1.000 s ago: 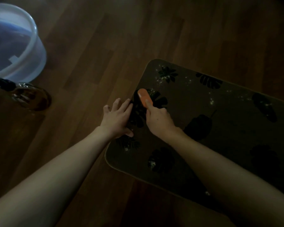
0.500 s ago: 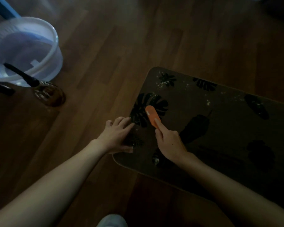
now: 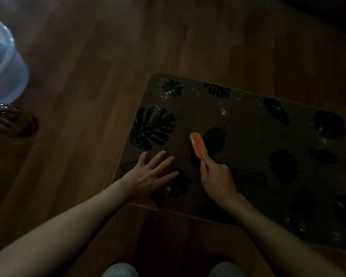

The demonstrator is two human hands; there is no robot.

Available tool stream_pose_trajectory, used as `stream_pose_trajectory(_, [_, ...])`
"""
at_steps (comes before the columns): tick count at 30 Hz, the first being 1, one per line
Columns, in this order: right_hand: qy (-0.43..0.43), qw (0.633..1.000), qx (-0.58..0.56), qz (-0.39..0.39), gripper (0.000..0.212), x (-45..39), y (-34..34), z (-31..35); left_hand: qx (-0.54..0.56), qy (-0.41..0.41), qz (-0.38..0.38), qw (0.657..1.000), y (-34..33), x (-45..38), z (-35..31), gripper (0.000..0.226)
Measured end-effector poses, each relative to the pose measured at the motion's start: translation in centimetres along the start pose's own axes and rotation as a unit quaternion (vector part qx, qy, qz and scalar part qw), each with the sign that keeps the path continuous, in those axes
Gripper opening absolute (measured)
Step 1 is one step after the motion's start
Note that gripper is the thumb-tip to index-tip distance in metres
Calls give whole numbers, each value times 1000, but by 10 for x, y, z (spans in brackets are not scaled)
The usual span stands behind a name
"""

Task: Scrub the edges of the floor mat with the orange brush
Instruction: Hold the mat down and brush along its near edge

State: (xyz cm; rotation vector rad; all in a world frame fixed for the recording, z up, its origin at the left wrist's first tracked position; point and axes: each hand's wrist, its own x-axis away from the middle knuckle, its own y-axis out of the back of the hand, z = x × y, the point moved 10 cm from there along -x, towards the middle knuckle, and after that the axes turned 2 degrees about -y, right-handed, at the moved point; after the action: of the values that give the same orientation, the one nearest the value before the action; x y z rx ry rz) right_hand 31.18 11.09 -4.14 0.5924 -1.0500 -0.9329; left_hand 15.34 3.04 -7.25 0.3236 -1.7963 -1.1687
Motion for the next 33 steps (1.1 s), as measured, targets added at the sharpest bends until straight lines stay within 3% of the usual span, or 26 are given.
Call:
stream_pose_trajectory(4, [2,1000,17,6,55,-16,-1,4,-22,-20,37,999,-5,-19,-4,124])
stream_pose_trajectory(8, [18,1000,15,-5,56,-20,-3,-1,18,-6,10,1000,-2,-22,7,112])
stream_pose_trajectory(12, [45,998,-11,-35,57,-19,-11,-2,81,95,-43,991,9,-19,36,116])
stream_pose_trajectory(15, [55,996,-43,-61,56,-8,-18,1,136,190,-18,972,-3,0,40,126])
stream_pose_trajectory(21, [27,996,-57,-65,56,7,-22,6,191,254,20,948,-17,12,24,135])
stream_pose_trajectory(26, [43,997,-36,-52,57,4,-22,4,184,249,13,951,-11,6,26,135])
stream_pose_trajectory(33, [-46,993,-106,0,55,39,-32,-1,223,206,27,953,-7,20,27,123])
